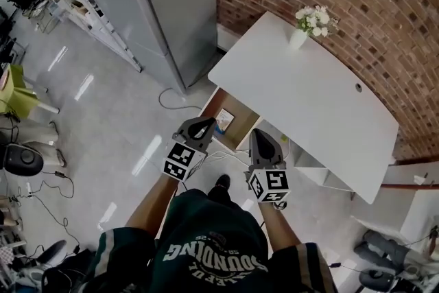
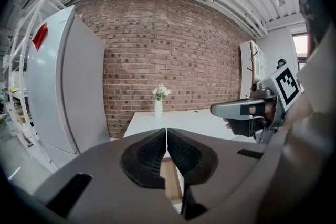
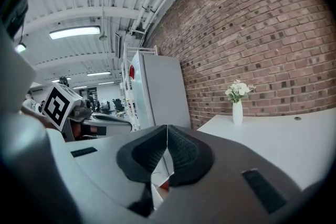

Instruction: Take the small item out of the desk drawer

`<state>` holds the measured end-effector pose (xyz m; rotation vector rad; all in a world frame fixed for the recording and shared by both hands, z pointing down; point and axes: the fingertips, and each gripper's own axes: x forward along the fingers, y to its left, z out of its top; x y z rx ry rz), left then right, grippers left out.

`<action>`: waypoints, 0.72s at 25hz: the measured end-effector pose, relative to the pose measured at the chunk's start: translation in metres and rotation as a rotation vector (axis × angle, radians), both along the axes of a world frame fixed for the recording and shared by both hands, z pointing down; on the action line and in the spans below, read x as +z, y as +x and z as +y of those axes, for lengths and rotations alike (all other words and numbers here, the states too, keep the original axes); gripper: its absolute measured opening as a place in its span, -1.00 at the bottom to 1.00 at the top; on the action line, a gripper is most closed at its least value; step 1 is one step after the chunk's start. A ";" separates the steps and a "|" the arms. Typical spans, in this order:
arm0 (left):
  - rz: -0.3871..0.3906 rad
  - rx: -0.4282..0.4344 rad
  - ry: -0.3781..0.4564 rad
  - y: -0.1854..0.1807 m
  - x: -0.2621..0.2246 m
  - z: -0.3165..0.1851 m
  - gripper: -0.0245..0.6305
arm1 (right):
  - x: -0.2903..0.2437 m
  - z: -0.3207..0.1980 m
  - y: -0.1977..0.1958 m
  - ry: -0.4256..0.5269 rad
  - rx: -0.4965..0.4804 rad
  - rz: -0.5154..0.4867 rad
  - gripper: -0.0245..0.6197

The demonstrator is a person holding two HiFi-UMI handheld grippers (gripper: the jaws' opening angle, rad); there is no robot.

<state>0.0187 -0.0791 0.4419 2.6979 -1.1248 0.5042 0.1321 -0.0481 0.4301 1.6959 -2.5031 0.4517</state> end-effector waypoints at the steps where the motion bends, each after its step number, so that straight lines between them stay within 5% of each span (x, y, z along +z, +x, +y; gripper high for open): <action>1: -0.004 -0.005 -0.003 0.002 0.002 -0.002 -0.87 | 0.002 -0.004 0.001 -0.004 -0.007 -0.003 -0.85; 18: -0.042 0.003 -0.036 0.000 0.024 -0.006 -0.87 | 0.020 -0.011 -0.008 -0.027 -0.045 -0.021 -0.85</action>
